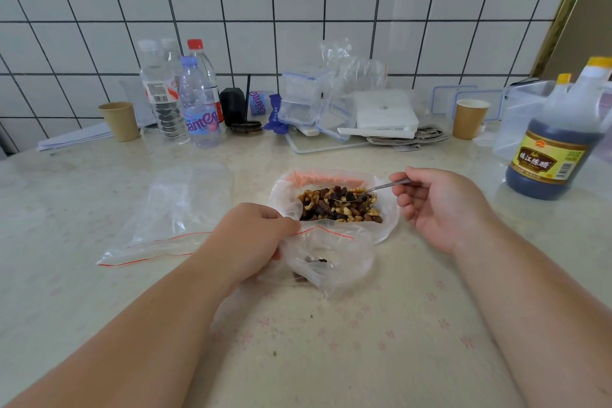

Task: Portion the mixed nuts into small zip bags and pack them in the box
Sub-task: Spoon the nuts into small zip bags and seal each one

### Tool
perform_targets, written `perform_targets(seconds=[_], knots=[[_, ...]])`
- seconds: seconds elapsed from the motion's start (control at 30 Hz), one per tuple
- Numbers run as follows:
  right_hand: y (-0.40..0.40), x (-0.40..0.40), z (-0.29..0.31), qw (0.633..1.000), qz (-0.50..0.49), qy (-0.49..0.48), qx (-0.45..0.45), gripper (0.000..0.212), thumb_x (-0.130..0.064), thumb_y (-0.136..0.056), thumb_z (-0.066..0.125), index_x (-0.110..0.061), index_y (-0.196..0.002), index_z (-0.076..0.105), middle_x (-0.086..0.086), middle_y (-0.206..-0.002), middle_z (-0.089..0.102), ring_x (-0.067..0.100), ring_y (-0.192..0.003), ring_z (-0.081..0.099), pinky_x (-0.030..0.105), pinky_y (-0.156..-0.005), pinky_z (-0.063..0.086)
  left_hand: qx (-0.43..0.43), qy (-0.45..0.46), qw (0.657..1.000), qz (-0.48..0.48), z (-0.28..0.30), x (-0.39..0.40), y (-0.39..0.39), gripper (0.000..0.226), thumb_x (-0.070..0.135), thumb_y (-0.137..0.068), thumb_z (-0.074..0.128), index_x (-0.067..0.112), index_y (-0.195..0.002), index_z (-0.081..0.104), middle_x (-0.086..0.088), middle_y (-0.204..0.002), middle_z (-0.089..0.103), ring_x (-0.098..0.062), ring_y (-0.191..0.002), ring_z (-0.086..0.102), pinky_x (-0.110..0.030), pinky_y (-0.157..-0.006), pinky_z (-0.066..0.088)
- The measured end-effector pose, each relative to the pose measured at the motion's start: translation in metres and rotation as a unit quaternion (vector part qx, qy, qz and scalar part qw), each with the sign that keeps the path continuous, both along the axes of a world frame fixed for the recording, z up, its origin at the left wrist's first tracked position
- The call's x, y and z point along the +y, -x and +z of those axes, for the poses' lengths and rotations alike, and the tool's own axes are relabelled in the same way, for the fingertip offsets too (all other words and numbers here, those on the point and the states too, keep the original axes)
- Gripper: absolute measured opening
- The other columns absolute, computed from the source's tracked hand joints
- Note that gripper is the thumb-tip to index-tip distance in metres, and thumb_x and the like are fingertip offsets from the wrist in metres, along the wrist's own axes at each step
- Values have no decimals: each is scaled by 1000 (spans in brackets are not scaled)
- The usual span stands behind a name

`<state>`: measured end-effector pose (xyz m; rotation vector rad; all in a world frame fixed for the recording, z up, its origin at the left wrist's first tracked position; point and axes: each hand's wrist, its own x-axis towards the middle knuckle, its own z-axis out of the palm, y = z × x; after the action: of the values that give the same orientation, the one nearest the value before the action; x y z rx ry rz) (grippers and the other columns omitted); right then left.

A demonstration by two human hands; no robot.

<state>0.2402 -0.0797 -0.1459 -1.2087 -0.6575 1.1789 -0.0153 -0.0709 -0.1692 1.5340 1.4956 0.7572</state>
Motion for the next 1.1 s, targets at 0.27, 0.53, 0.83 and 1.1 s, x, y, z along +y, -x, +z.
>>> perform_targets(seconds=[0.27,0.53,0.83,1.1], knots=[[1,-4,5,999,26,-17,12,28,-17,-98,52,-4,-78,67,5,-54,60,11,-41,50,19,-36,37,-7,2,1000,3,1,0,-1,35,32,-89,69,-1,-76,68,2,-44,54,-14,-34,38,-19,-43,31],[11,-15,10,975,169,-92,-107,32,-16,-99,53,-5,-77,73,12,-61,62,15,-46,51,22,-41,38,0,2,1000,7,1,1,0,34,29,-88,70,1,-70,69,2,-44,53,-14,-35,40,-23,-49,35],[14,-24,7,885,274,-209,-312,19,-23,-93,61,-17,-84,77,8,-75,71,18,-62,59,23,-58,46,10,-16,1000,8,0,2,0,33,30,-92,67,1,-77,70,5,-43,52,-13,-34,37,-20,-44,32],[4,-19,11,935,170,-215,-224,26,-27,-91,56,-14,-81,76,9,-69,68,16,-56,54,24,-57,43,9,-18,1000,7,-2,3,1,31,33,-91,67,4,-80,73,6,-41,51,-12,-34,38,-19,-43,33]])
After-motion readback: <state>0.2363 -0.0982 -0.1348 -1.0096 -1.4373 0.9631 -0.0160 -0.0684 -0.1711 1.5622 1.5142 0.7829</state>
